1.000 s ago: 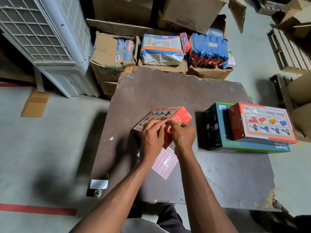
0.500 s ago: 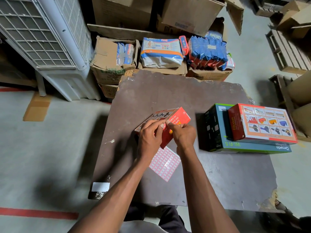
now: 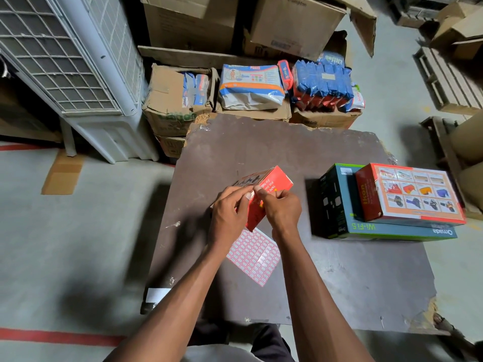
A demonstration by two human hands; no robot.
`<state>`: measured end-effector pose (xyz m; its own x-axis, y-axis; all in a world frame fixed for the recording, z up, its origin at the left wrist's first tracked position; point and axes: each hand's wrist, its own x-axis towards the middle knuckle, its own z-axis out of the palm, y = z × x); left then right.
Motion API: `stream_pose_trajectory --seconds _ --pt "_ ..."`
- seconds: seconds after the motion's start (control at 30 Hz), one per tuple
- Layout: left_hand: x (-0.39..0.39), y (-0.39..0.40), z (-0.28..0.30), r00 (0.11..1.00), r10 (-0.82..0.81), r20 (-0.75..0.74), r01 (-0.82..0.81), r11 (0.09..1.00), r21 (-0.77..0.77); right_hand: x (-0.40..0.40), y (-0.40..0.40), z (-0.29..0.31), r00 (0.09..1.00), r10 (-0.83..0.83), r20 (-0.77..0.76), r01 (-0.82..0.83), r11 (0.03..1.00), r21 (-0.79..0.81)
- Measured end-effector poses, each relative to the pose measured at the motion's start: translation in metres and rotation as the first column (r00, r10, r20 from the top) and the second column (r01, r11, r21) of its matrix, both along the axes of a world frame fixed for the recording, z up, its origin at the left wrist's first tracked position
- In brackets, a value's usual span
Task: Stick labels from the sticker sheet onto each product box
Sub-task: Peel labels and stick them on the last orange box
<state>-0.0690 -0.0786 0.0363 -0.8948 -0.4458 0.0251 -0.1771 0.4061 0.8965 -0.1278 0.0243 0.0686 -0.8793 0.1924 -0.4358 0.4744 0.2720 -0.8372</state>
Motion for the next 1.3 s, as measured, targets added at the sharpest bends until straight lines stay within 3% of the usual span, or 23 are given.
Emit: stream_pose_trajectory --seconds 0.23,0.43,0.63,0.77,0.87,1.07,1.3 --pt "-0.001 -0.005 0.001 0.990 -0.106 0.097 0.112 0.992 -0.063 -0.004 0.002 0.005 1.000 0.018 0.015 -0.017 1.000 -0.025" --pt "0.004 -0.003 0.009 0.956 -0.160 0.247 0.245 0.898 -0.365 -0.005 0.003 0.007 0.999 0.022 0.029 -0.020 0.997 -0.071" --pt "-0.002 -0.008 0.008 0.981 -0.069 0.183 0.135 0.918 -0.374 -0.001 0.003 0.007 0.998 0.060 -0.028 -0.065 0.979 -0.196" --pt "-0.003 -0.022 0.009 0.981 -0.113 0.156 0.170 0.885 -0.432 0.000 0.010 0.003 0.999 0.010 -0.047 -0.020 0.975 -0.222" --pt "-0.002 -0.034 0.010 0.979 -0.142 0.148 0.191 0.897 -0.399 -0.001 0.018 0.003 0.999 -0.040 -0.019 0.035 0.969 -0.243" --pt "-0.004 -0.051 0.004 0.990 -0.121 0.070 0.128 0.986 -0.104 0.000 0.030 0.006 1.000 -0.004 0.016 0.008 0.959 -0.282" --pt "-0.002 -0.070 0.005 0.990 -0.124 0.066 0.127 0.991 -0.051 0.006 0.038 0.007 0.994 0.030 0.104 0.000 0.961 -0.277"
